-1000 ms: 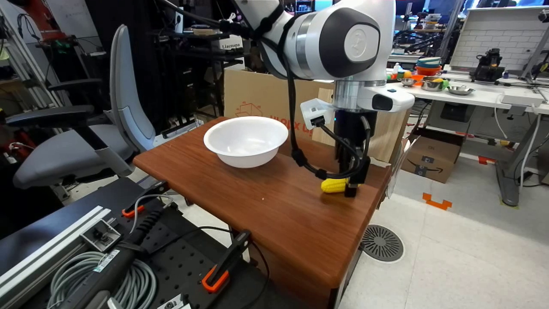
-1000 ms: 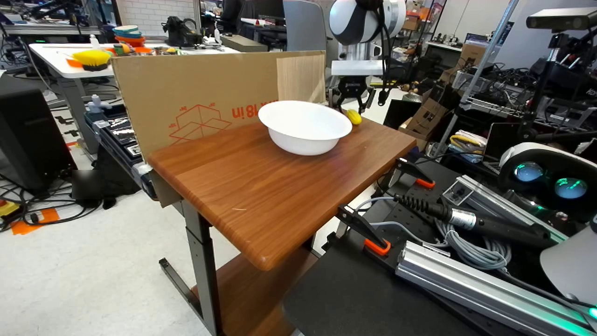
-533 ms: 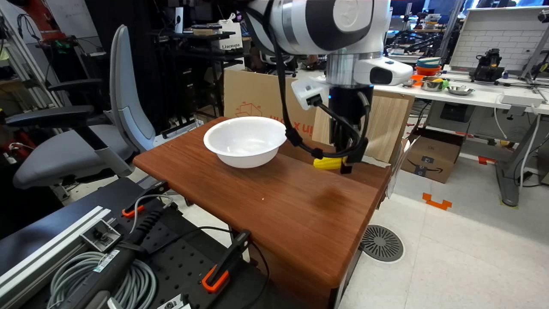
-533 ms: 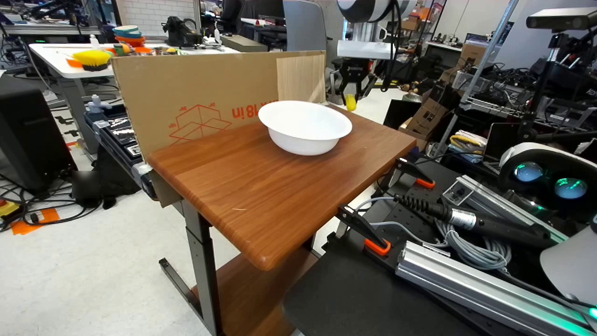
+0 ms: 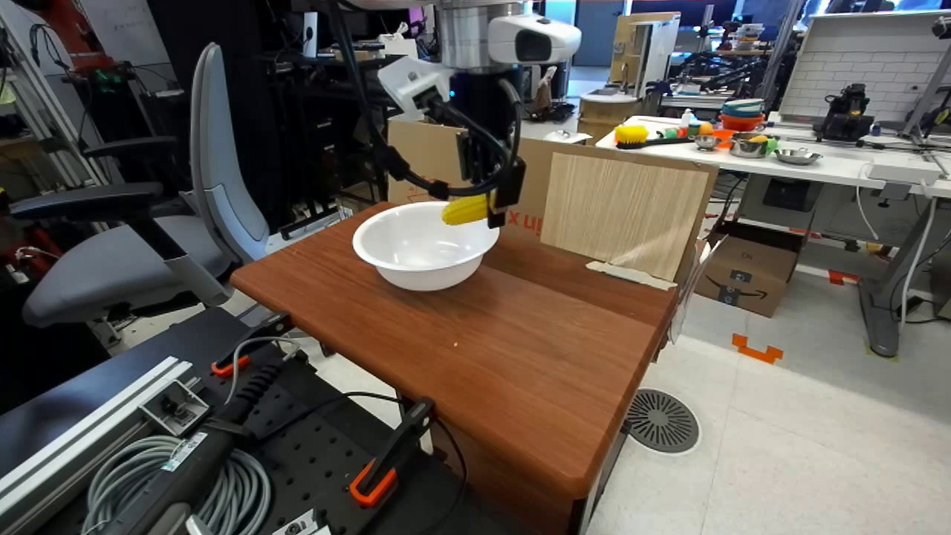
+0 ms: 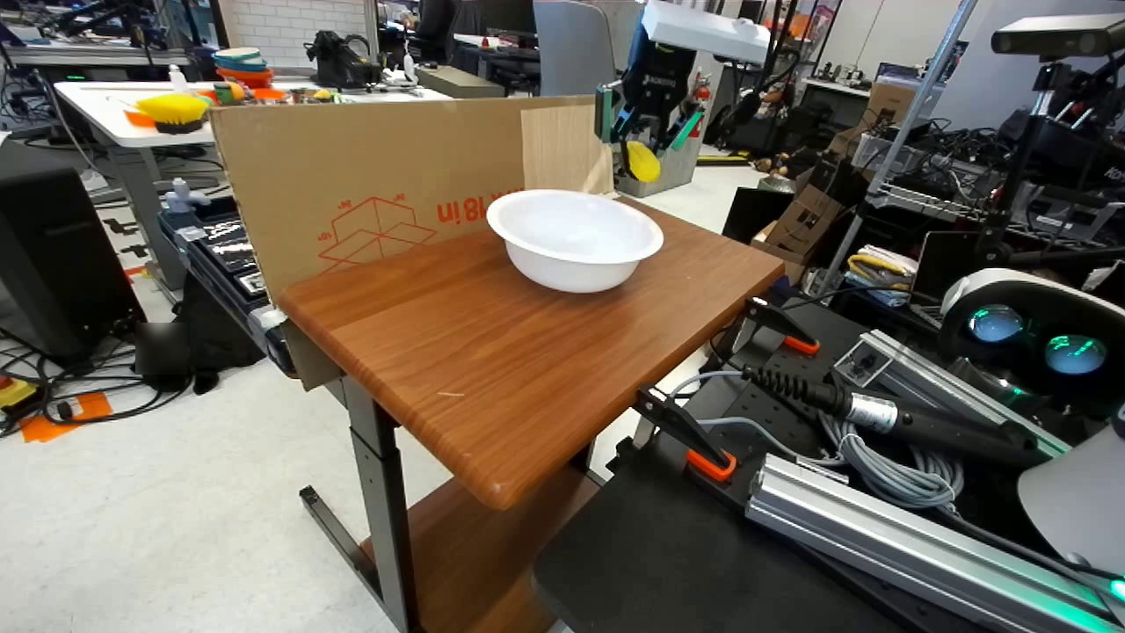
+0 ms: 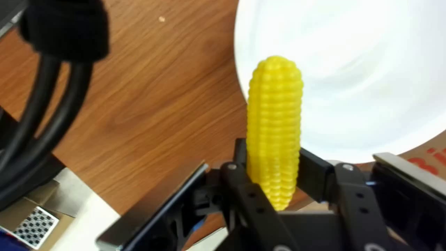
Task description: Put the yellow object in the white bowl
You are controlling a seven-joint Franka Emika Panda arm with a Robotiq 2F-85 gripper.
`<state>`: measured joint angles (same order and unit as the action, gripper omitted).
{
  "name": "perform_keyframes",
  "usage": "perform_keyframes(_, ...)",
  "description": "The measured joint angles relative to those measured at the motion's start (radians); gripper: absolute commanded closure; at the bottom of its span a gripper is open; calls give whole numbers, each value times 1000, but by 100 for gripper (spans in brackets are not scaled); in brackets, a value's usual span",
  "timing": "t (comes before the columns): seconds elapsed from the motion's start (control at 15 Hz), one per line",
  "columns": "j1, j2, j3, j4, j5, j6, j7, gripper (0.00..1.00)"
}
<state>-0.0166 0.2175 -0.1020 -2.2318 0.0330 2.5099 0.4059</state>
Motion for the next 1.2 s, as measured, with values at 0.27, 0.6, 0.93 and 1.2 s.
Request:
perform_keyframes(0.27, 25, -35, 76, -78, 37, 93, -78, 92)
perform_keyframes(0.6, 31, -30, 135, -93, 96, 143, -167, 92)
perform_keyframes(0.93, 31, 18, 134, -89, 107, 144, -191, 47)
perform_keyframes(1.2, 31, 61, 124, -77, 105, 144, -200, 22)
